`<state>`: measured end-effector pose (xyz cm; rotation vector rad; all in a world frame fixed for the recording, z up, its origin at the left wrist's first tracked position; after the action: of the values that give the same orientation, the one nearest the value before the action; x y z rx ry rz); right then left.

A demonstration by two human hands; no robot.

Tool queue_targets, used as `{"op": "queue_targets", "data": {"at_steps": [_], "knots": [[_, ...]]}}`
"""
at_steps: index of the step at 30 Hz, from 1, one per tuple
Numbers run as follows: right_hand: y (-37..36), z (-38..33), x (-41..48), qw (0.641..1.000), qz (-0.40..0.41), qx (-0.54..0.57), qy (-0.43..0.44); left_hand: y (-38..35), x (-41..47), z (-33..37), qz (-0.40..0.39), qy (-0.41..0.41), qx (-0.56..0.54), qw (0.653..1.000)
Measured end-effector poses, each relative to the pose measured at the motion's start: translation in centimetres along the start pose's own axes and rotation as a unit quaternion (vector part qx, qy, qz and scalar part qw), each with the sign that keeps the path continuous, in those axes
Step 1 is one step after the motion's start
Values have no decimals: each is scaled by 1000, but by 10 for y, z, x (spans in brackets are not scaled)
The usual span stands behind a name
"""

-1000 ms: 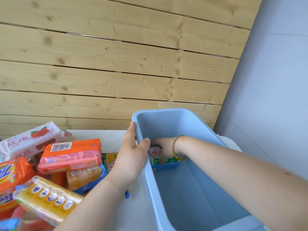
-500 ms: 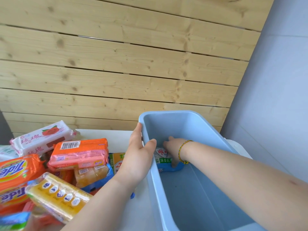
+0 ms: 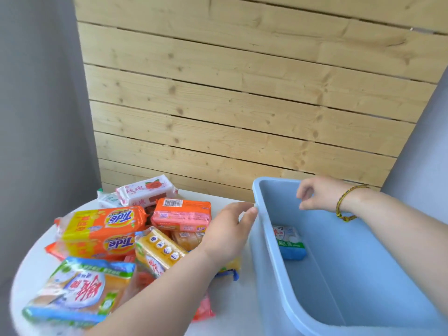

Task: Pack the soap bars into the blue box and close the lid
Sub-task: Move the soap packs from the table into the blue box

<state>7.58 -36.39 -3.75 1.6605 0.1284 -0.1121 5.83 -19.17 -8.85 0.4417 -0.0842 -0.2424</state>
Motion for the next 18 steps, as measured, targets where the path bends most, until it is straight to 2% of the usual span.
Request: {"op": "queue_targets", "data": {"at_steps": [4,7,9,12,18], "knots": [[27,-53,-16,989,87,94,78,67,-39,-18,129,-62,124,982],[22,-108,-17,984,86,62,142,104,-65,-40,197,-77,189,959],[10,-147,-12,982,56,15,177,116,-72,-58,199,-53,236,950],[-14,-184,4,980,-1,-47,191,113,-71,-82,160,-27,290,943],[-54,-216,43,978,-70,-89,177,113,-65,-95,147,-29,266,952]]}}
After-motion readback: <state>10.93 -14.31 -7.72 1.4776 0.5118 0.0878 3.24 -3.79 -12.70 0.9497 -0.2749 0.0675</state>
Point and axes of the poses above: each hand's wrist, its own x-axis towards the middle knuckle, its own y-axis out of the back of the hand, z = x × y, the point moved 9 cm from there along x, towards the middle knuckle, and after that the axes turned 7 degrees about y, right-handed, at the moved point
